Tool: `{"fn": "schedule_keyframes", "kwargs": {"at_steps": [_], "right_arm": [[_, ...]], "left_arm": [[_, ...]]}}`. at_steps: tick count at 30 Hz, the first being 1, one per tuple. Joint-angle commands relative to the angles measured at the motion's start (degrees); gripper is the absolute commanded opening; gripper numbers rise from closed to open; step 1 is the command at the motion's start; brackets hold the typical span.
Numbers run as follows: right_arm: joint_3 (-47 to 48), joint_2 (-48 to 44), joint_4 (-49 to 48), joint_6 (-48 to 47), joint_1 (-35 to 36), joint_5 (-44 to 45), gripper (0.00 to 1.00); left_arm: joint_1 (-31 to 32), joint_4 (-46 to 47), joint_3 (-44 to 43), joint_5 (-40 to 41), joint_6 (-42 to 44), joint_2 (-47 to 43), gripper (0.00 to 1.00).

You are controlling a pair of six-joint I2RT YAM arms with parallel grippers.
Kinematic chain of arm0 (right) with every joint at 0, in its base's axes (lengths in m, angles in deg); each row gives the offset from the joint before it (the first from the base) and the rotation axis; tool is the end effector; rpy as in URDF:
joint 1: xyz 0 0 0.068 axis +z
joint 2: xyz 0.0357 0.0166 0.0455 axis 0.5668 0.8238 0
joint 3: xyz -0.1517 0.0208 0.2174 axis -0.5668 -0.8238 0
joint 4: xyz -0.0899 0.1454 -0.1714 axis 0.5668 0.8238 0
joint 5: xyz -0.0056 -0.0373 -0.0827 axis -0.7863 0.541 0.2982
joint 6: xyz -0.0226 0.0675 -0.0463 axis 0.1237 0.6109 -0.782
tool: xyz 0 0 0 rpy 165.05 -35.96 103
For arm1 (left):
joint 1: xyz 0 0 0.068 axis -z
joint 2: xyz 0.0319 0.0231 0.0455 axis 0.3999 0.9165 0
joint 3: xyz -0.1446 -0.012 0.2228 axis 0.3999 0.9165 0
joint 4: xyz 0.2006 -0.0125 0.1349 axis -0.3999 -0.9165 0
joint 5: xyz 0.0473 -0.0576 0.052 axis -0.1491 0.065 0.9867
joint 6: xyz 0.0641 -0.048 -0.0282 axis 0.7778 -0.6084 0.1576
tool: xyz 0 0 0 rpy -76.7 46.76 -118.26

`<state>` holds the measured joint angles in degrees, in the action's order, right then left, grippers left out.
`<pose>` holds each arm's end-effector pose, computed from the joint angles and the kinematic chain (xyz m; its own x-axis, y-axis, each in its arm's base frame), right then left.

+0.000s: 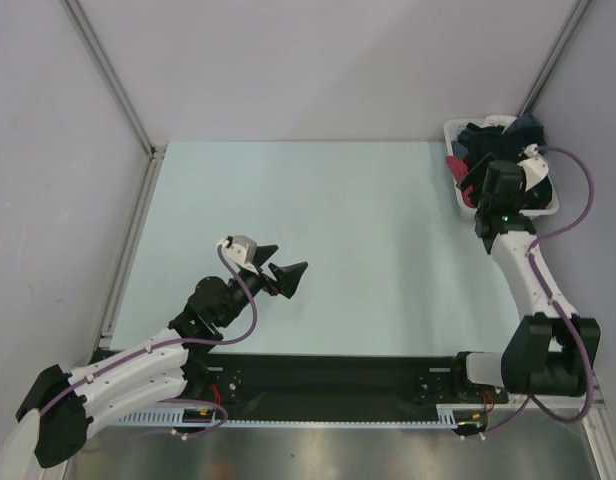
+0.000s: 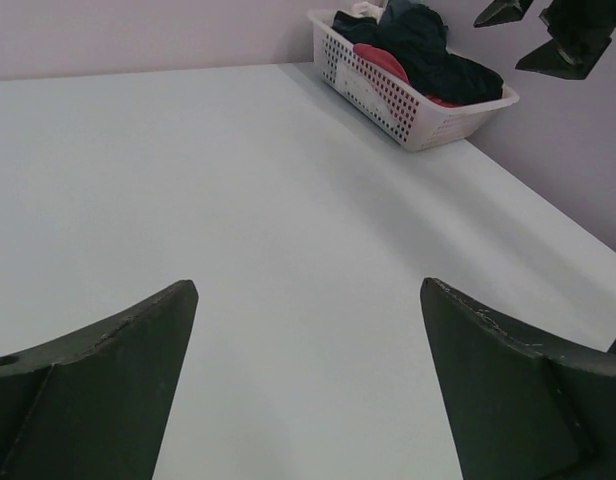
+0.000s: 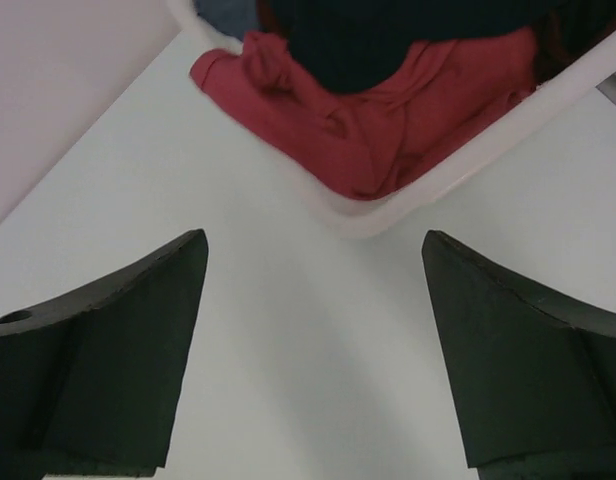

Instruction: Fold and stack the tank tops

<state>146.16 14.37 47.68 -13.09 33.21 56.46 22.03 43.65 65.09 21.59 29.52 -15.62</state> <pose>0.3046 -0.0344 0.2989 -0.1738 0.4517 -0.8751 0.5033 0.8045 0.3153 0.1537 -0.1433 0.2469 -0.1215 -0.2493 -0.9608 0.6093 0.7454 -0.2705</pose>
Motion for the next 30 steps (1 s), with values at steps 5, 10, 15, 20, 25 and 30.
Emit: {"fn": "schedule_keyframes", "kwargs": {"at_steps": [5,10,15,20,25,30], "right_arm": [[20.9,16.6,10.7,9.8,-5.7,0.5,0.93],[34.0,31.6,14.5,12.8,-6.7,7.4,0.96],[49.0,44.1,19.1,14.8,-8.4,9.7,0.96],[60.6,55.2,20.8,13.6,-9.0,10.2,0.94],[64.3,59.3,17.2,12.4,-9.5,10.2,0.54],[63.7,56.1,15.4,12.7,-8.3,11.9,0.00]], "left_arm": [[-0.3,1.0,0.6,0.5,-1.1,-1.5,1.00],[-0.3,1.1,0.1,-0.5,-1.3,-0.9,1.00],[-0.3,2.0,0.2,-1.1,-1.7,0.4,1.00],[-0.3,2.4,-0.6,-2.4,-2.4,3.0,1.00],[-0.3,2.6,-1.4,-4.1,-2.8,4.5,1.00],[-0.3,2.5,-2.5,-5.7,-2.0,6.3,1.00]]}}
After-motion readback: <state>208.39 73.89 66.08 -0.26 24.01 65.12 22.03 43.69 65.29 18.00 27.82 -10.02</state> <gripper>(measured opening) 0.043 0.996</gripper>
